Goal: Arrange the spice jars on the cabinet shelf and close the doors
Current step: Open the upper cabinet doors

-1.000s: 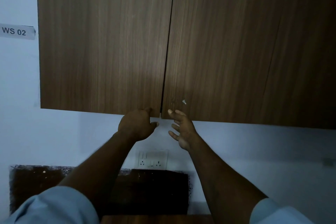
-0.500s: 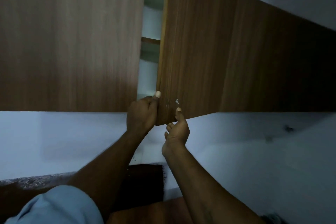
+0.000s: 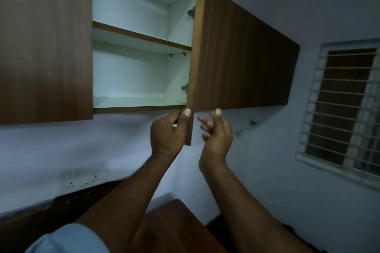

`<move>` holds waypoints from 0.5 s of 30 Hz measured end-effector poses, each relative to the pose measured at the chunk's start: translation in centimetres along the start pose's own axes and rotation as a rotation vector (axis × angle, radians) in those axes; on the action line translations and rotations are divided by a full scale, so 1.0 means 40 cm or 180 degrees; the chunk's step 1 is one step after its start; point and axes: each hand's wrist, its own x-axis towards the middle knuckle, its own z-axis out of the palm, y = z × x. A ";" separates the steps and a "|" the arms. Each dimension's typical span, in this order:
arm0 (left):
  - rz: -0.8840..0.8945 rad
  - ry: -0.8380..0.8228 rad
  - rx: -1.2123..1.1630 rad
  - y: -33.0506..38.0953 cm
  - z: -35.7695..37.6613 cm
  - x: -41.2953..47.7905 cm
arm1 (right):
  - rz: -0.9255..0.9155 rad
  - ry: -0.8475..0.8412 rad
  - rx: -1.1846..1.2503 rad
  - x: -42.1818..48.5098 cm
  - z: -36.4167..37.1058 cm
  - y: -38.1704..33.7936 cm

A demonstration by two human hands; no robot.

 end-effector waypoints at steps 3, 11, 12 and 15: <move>0.0126 -0.0399 0.0099 0.050 0.056 -0.005 | -0.0745 -0.0164 -0.0571 0.042 -0.016 -0.097; 0.0436 -0.1158 0.0339 0.122 0.236 -0.024 | -0.1094 0.0499 -0.1138 0.188 -0.161 -0.137; 0.0563 -0.1267 0.0397 0.123 0.254 -0.019 | -0.1172 0.0553 -0.1261 0.203 -0.182 -0.136; 0.0826 -0.1634 0.0570 0.128 0.308 0.000 | -0.1450 0.0779 -0.1640 0.247 -0.238 -0.139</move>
